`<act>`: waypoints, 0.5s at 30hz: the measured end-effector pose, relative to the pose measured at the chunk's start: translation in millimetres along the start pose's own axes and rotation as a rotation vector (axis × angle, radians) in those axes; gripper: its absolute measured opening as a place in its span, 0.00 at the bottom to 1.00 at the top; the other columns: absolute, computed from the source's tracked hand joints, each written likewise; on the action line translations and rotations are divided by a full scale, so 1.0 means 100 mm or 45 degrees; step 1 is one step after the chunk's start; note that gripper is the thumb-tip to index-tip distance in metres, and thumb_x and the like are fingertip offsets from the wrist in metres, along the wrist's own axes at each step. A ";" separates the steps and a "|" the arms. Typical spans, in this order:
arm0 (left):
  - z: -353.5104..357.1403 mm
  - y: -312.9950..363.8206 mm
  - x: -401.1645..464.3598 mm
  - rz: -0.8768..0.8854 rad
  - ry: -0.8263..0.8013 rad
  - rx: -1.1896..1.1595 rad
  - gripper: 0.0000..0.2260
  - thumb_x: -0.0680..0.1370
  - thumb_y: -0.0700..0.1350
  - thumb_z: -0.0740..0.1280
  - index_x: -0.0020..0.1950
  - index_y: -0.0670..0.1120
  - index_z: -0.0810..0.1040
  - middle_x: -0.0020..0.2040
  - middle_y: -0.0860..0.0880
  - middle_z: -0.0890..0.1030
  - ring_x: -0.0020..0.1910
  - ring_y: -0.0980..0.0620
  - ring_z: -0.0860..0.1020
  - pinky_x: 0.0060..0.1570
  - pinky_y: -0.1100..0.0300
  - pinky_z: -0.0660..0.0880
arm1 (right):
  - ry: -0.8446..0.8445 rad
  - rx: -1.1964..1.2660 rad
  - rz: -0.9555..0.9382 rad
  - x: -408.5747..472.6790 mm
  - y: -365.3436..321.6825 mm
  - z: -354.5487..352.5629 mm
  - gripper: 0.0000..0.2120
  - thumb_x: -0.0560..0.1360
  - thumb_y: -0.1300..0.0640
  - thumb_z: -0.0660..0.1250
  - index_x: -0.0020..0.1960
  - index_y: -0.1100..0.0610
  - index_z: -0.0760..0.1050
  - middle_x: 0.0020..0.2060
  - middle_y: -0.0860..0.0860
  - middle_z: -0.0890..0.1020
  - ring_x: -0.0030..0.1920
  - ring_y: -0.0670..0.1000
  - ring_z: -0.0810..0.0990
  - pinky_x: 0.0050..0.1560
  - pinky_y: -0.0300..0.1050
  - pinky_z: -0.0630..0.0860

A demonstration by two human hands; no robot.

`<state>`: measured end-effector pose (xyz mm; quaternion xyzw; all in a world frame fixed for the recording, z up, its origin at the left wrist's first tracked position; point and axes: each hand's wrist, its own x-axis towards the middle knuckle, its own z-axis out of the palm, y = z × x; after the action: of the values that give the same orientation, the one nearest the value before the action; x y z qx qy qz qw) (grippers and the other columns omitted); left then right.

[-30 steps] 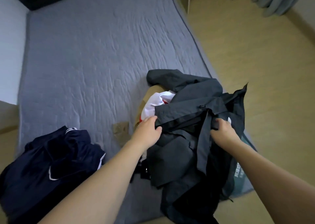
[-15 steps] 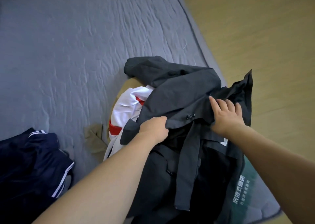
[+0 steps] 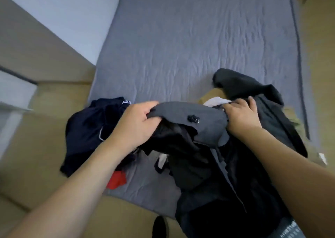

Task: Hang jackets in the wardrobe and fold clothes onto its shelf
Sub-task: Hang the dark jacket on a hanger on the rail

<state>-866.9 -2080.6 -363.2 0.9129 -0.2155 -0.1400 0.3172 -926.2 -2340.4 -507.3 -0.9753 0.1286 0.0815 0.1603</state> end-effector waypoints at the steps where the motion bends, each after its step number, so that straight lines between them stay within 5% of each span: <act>1: -0.31 -0.08 -0.07 -0.037 0.153 -0.015 0.11 0.71 0.49 0.61 0.46 0.48 0.80 0.38 0.50 0.83 0.37 0.57 0.80 0.39 0.56 0.77 | -0.027 0.038 -0.066 0.09 -0.32 -0.13 0.14 0.75 0.53 0.61 0.60 0.53 0.74 0.55 0.54 0.80 0.62 0.59 0.72 0.68 0.54 0.62; 2: -0.62 -0.18 -0.15 -0.097 0.310 -0.037 0.11 0.71 0.51 0.61 0.46 0.49 0.80 0.38 0.52 0.83 0.36 0.59 0.78 0.38 0.57 0.76 | -0.052 0.138 -0.105 0.16 -0.68 -0.26 0.10 0.75 0.55 0.61 0.54 0.56 0.76 0.51 0.57 0.81 0.57 0.62 0.76 0.57 0.52 0.70; 4: -1.18 -0.45 -0.35 -0.232 0.595 -0.092 0.10 0.70 0.55 0.62 0.45 0.54 0.80 0.36 0.56 0.81 0.35 0.60 0.75 0.38 0.58 0.74 | -0.088 0.347 -0.152 0.25 -1.43 -0.51 0.07 0.74 0.57 0.61 0.49 0.56 0.75 0.47 0.60 0.81 0.49 0.63 0.78 0.42 0.48 0.69; 9: -2.46 -1.29 -1.26 -0.644 0.923 -0.156 0.17 0.70 0.61 0.62 0.42 0.48 0.79 0.39 0.45 0.82 0.41 0.43 0.81 0.44 0.43 0.77 | -0.268 0.410 -0.474 0.17 -3.36 -1.03 0.02 0.70 0.59 0.60 0.40 0.55 0.72 0.37 0.54 0.77 0.39 0.59 0.75 0.38 0.46 0.68; 15: -3.92 -2.14 -2.61 -0.768 1.165 -0.515 0.08 0.74 0.56 0.64 0.44 0.59 0.82 0.41 0.54 0.85 0.41 0.54 0.83 0.45 0.51 0.79 | -0.269 0.476 -0.795 -0.19 -5.63 -1.66 0.05 0.68 0.61 0.60 0.34 0.57 0.71 0.28 0.50 0.76 0.35 0.55 0.76 0.31 0.43 0.68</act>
<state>-874.1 -1600.0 -171.2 0.8227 0.2440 0.1462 0.4922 -769.0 -1876.0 -184.3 -0.9076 -0.1796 0.1038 0.3649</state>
